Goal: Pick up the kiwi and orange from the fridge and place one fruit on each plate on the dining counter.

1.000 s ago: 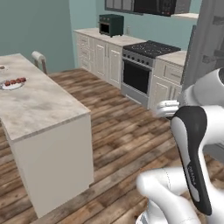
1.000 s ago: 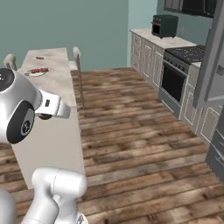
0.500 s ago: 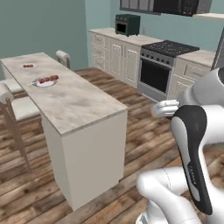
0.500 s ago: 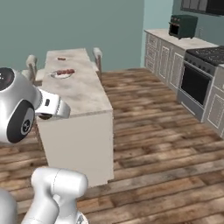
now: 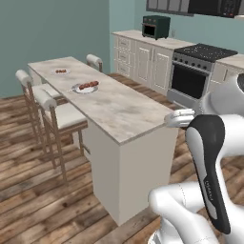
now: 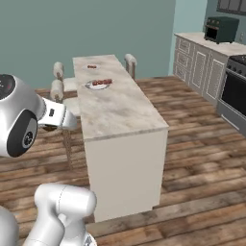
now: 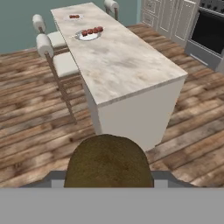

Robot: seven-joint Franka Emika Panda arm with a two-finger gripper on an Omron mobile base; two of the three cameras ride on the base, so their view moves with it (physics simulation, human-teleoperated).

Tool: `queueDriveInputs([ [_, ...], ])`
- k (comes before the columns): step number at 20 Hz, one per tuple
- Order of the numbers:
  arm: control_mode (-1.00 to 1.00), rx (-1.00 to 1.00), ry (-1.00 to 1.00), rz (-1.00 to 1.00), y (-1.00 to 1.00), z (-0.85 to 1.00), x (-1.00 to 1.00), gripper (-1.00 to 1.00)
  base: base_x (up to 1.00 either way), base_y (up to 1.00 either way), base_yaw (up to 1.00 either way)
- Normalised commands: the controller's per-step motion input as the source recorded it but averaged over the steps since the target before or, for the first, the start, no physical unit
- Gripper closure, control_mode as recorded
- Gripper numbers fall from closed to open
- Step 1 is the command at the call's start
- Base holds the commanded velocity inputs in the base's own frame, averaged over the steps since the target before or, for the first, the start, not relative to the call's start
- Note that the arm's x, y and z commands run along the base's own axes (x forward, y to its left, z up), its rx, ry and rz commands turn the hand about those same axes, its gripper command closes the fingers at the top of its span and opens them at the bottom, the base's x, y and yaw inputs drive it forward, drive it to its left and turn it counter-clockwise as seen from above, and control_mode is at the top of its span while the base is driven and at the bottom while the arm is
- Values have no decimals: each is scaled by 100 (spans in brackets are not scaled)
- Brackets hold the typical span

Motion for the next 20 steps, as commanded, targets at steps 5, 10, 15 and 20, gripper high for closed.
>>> queueDriveInputs([
  [5,100,0,0,0,0,0,0,100,37,100,-1],
  [10,100,0,0,0,0,0,0,100,53,100,-5],
  [15,100,0,0,0,0,0,0,100,66,100,-13],
  [20,100,0,0,0,0,0,0,100,69,100,-21],
])
